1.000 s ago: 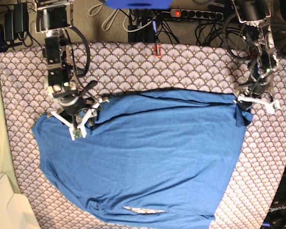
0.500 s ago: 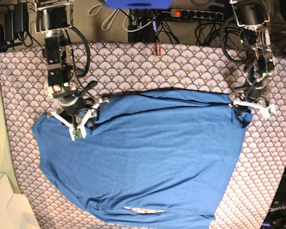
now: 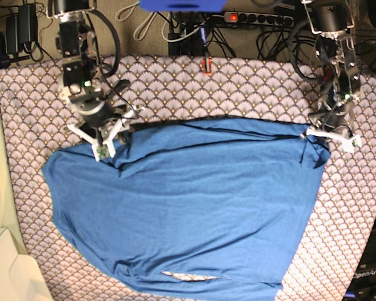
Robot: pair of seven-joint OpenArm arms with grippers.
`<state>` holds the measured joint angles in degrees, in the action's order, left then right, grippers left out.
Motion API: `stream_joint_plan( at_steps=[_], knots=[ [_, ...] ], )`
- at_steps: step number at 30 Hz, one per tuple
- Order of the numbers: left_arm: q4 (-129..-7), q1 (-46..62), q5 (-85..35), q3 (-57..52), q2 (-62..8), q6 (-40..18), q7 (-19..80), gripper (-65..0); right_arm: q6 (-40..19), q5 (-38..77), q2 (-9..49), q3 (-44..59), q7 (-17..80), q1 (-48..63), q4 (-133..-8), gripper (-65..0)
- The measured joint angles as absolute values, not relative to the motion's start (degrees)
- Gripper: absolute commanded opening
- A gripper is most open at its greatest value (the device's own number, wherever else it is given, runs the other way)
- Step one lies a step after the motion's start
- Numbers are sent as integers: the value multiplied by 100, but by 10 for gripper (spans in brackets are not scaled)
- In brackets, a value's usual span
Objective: Fold the T-shirt properly
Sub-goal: 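Drag the held shoulder edge further toward the robot, straightening the shirt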
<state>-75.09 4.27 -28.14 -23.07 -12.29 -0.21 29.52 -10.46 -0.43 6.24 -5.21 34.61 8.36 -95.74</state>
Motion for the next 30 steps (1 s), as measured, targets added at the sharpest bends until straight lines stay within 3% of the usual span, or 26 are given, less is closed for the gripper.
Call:
stream_joint_plan(
  at_steps=[30],
  knots=[
    [-7531,379,-2816,-2303,-1426,-19,3131,-646,-1046,-14,537,-843,3363,261,-8643,-397]
  ],
)
